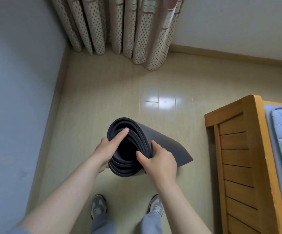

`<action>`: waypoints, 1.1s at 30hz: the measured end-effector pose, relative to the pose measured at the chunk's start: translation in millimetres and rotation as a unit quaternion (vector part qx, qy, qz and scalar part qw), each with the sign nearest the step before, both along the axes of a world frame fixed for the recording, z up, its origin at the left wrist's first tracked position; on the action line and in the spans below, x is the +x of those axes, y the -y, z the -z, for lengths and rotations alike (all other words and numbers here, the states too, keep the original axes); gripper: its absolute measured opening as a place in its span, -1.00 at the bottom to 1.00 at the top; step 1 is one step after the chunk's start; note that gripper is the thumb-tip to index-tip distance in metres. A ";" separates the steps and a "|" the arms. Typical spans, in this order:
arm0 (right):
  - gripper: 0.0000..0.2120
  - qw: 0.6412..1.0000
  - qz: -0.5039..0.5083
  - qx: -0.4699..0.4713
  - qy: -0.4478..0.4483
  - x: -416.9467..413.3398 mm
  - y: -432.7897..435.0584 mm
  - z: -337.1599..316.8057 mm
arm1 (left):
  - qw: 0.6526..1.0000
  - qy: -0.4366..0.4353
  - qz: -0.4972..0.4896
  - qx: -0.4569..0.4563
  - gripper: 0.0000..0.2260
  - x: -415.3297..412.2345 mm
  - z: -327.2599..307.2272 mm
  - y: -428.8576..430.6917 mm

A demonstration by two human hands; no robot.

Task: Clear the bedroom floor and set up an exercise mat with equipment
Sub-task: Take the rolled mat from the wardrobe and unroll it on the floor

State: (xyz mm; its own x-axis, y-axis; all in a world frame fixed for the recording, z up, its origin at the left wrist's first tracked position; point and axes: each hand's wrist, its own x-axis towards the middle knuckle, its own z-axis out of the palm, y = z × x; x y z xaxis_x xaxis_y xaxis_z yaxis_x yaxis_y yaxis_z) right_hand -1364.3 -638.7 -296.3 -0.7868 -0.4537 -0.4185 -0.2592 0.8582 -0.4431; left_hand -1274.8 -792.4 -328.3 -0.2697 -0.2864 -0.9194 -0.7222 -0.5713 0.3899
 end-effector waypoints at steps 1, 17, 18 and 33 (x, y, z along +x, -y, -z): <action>-0.64 1.000 -0.010 0.001 0.001 4.0 10.5 4.4 | 0.999 0.008 -0.005 0.034 0.08 -0.7 0.4 9.3; -0.66 0.974 -0.018 -0.127 0.187 16.4 78.7 128.4 | 0.992 0.033 -0.083 -0.085 -0.52 27.5 112.0 117.2; -0.65 0.982 -0.013 -0.101 0.161 10.4 77.8 143.9 | 0.992 0.036 -0.084 -0.090 -0.51 32.3 123.1 121.1; -0.28 0.989 -0.144 0.009 -0.030 -3.2 48.8 316.1 | 0.980 -0.066 -0.108 -0.153 -0.24 48.3 285.0 78.8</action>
